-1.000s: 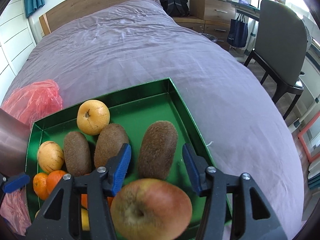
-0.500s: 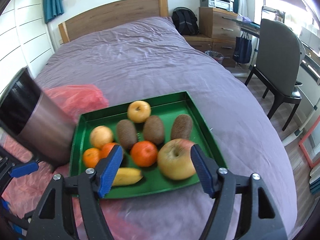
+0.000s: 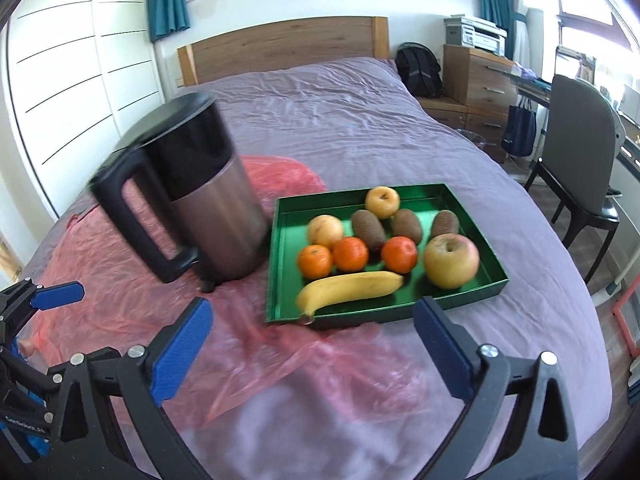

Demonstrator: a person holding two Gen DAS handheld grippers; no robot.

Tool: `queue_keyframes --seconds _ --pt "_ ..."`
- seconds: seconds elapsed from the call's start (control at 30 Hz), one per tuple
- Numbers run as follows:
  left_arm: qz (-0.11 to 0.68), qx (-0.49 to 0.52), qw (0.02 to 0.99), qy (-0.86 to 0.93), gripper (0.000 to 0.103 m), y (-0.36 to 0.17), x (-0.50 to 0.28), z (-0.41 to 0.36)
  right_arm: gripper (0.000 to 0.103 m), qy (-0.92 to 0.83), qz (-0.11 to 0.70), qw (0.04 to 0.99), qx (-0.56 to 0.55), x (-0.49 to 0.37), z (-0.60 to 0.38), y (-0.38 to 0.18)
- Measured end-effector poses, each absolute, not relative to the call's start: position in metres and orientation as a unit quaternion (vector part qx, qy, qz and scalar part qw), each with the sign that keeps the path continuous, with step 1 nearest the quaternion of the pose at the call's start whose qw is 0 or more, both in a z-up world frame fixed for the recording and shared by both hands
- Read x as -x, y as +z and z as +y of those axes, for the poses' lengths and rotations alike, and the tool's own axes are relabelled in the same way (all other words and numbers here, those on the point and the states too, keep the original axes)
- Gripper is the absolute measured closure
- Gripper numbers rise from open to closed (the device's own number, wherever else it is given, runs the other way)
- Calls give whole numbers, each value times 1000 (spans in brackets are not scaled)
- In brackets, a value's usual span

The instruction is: Organize fruits

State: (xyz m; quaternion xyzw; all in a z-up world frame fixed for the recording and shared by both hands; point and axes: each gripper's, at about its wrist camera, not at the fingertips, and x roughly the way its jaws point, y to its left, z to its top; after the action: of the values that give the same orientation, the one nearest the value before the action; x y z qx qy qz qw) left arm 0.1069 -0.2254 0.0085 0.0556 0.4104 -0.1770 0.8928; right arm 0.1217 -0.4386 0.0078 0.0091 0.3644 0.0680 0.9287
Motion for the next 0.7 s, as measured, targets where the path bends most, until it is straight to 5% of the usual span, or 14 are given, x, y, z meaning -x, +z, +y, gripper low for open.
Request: queue_keyframes --seconds 0.7 --pt "355 -32 930 -91 2 26 -53 -145 0 91 310 945 40 -62 -351 23"
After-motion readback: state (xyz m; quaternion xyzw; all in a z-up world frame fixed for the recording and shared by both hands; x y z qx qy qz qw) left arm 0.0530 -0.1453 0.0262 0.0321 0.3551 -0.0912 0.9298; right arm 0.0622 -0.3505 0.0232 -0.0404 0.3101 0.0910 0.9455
